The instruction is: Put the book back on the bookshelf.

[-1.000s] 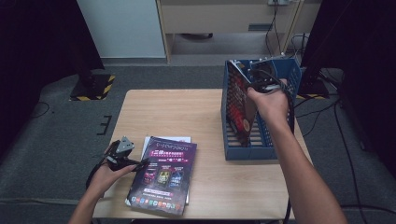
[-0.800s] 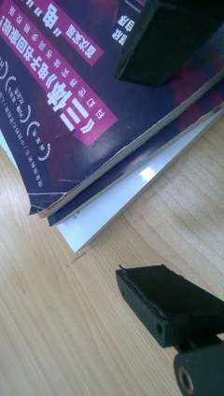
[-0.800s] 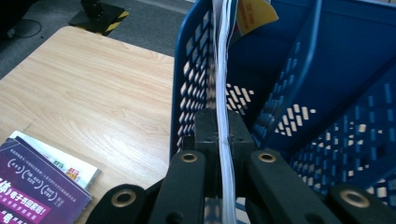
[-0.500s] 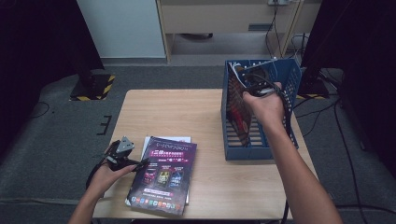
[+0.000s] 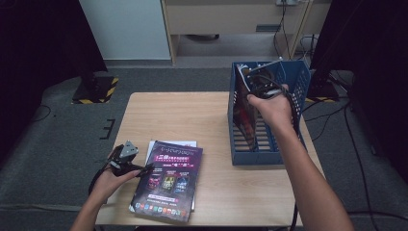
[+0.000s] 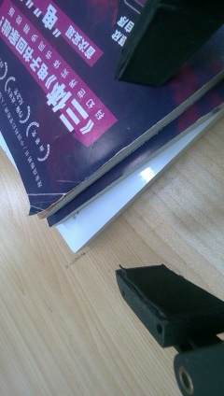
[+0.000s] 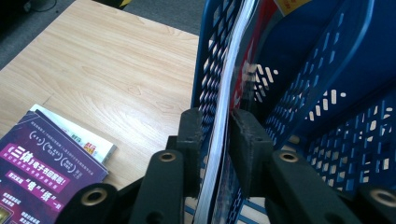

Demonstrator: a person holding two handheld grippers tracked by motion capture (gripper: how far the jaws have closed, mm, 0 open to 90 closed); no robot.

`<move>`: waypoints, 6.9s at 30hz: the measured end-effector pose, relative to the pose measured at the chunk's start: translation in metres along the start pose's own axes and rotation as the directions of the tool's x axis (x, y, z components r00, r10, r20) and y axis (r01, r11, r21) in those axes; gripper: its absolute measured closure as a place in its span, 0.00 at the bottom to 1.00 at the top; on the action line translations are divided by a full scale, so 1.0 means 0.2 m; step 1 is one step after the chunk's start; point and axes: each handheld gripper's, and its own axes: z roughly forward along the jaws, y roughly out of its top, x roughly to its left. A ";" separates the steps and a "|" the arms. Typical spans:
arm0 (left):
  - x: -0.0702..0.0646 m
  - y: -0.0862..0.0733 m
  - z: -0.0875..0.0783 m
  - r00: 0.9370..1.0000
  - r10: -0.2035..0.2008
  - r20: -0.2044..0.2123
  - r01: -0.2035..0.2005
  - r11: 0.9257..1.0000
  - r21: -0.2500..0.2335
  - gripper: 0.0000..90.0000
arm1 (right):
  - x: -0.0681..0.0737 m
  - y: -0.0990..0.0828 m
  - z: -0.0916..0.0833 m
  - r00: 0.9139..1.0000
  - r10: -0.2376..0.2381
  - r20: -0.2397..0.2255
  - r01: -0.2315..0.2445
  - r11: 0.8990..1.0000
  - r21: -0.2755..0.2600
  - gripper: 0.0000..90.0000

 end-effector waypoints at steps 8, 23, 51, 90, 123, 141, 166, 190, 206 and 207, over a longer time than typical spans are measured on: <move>0.00 0.00 0.00 1.000 0.000 0.001 0.000 1.000 0.001 0.06 | 0.02 0.02 0.02 1.000 0.000 -0.031 0.001 1.000 0.012 0.77; 0.00 0.00 0.00 1.000 -0.001 0.001 0.001 1.000 0.002 0.06 | 0.05 0.01 0.05 0.999 0.003 -0.051 -0.003 1.000 0.018 0.65; 0.00 0.00 0.00 1.000 0.001 0.000 -0.001 1.000 0.003 0.05 | 0.06 0.01 0.01 0.997 0.000 -0.074 -0.011 0.991 -0.137 0.28; 0.03 0.00 -0.04 0.999 -0.035 -0.016 0.034 0.999 -0.039 0.06 | -0.06 -0.20 -0.15 0.999 -0.004 -0.052 -0.007 0.976 -0.216 0.16; 0.02 0.00 -0.03 0.999 -0.024 -0.027 0.023 0.999 -0.034 0.06 | -0.07 -0.56 -0.01 0.997 0.001 -0.075 -0.015 0.983 -0.181 0.13; 0.02 0.00 -0.03 0.999 -0.021 -0.029 0.020 0.999 -0.036 0.06 | 0.00 -0.71 0.02 0.996 -0.032 -0.089 0.018 0.987 -0.157 0.16; 0.01 0.01 -0.03 1.000 -0.007 -0.028 0.006 0.999 -0.042 0.11 | 0.21 -0.85 0.17 0.983 -0.080 -0.165 0.061 0.991 -0.121 0.18; -0.01 0.04 -0.05 0.999 -0.023 0.029 0.025 0.997 -0.072 0.34 | 0.47 -0.92 0.37 0.963 -0.085 -0.256 0.060 0.993 -0.103 0.18; -0.05 0.04 0.01 0.992 -0.032 0.124 0.035 0.999 -0.019 0.47 | 0.61 -0.91 0.46 0.948 -0.132 -0.288 0.112 0.990 -0.087 0.18; -0.05 0.04 0.01 0.992 -0.032 0.124 0.035 0.999 -0.019 0.47 | 0.61 -0.91 0.46 0.948 -0.132 -0.288 0.112 0.990 -0.087 0.18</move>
